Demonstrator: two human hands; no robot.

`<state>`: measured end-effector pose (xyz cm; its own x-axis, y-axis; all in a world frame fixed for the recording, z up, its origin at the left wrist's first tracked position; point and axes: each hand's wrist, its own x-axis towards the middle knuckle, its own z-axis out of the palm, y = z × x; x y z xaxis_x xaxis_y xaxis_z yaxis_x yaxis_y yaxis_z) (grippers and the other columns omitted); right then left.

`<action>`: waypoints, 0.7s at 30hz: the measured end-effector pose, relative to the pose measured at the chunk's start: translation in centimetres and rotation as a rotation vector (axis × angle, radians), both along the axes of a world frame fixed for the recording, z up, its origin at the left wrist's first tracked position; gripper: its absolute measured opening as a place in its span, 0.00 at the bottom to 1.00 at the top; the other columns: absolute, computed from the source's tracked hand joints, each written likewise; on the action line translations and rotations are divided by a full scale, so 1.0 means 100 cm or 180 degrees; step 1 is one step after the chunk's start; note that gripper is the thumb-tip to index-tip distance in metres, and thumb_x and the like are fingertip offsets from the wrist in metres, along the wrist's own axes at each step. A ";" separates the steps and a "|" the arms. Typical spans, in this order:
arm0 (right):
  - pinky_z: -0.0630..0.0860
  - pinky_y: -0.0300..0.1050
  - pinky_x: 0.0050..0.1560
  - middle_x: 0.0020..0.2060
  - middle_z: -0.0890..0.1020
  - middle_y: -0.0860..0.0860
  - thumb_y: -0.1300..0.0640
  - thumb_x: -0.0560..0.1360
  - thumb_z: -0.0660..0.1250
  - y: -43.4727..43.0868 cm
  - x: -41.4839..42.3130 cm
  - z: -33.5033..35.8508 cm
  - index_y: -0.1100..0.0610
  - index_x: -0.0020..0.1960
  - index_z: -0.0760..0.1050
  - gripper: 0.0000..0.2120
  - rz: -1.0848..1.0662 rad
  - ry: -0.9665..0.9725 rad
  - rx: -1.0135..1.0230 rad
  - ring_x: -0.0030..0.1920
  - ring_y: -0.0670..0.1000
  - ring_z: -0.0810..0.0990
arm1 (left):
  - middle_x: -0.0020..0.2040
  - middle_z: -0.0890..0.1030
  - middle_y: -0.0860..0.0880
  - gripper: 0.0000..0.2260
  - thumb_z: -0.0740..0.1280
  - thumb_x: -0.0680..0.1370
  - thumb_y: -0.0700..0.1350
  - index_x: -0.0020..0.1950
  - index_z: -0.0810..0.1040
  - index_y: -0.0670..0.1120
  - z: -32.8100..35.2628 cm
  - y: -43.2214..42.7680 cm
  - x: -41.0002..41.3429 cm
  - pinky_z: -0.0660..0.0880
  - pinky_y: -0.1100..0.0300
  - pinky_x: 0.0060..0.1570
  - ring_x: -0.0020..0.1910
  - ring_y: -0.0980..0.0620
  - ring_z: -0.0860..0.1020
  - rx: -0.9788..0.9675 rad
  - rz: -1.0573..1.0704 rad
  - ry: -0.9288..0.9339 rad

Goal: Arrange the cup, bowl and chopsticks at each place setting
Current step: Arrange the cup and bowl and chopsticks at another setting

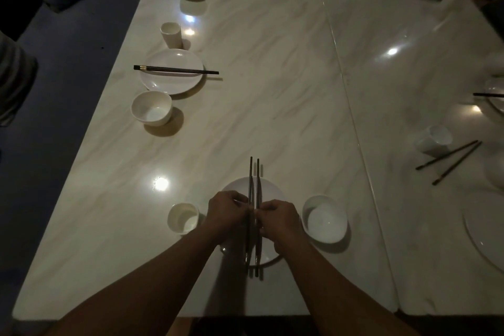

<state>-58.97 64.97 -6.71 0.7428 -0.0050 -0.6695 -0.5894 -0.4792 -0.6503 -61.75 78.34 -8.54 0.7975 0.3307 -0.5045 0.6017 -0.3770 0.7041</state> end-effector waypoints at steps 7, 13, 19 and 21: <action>0.83 0.46 0.45 0.44 0.82 0.50 0.59 0.72 0.73 -0.005 -0.004 0.005 0.52 0.51 0.77 0.10 0.0195 -0.0055 -0.0065 0.44 0.48 0.82 | 0.47 0.82 0.54 0.09 0.75 0.72 0.46 0.51 0.82 0.50 -0.003 0.001 -0.004 0.78 0.60 0.51 0.45 0.58 0.80 -0.0037 0.0032 0.0018; 0.74 0.37 0.50 0.52 0.81 0.48 0.56 0.74 0.71 -0.040 0.012 0.042 0.54 0.59 0.79 0.13 0.0974 -0.1665 -0.0939 0.51 0.47 0.79 | 0.43 0.81 0.55 0.14 0.77 0.70 0.51 0.53 0.80 0.50 0.002 -0.003 -0.003 0.79 0.58 0.51 0.45 0.57 0.81 -0.0012 0.0072 0.0005; 0.75 0.50 0.59 0.59 0.77 0.52 0.50 0.70 0.74 -0.103 0.036 0.036 0.52 0.61 0.78 0.21 0.1222 -0.1694 -0.1710 0.59 0.56 0.75 | 0.42 0.79 0.55 0.21 0.78 0.64 0.55 0.51 0.75 0.52 0.013 -0.013 0.006 0.79 0.55 0.48 0.44 0.53 0.80 0.0512 0.0200 -0.0120; 0.74 0.50 0.61 0.62 0.75 0.52 0.46 0.69 0.74 -0.112 0.035 0.032 0.50 0.64 0.77 0.25 0.1245 -0.1530 -0.1766 0.62 0.56 0.74 | 0.47 0.80 0.53 0.24 0.79 0.63 0.56 0.53 0.75 0.51 0.013 -0.016 0.010 0.80 0.53 0.49 0.46 0.52 0.80 0.0618 0.0128 -0.0104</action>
<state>-55.44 53.73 -3.49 0.9638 0.0771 -0.2552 -0.0320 -0.9169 -0.3978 -60.77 76.77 -7.22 0.7967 0.4511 -0.4022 0.5970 -0.4837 0.6400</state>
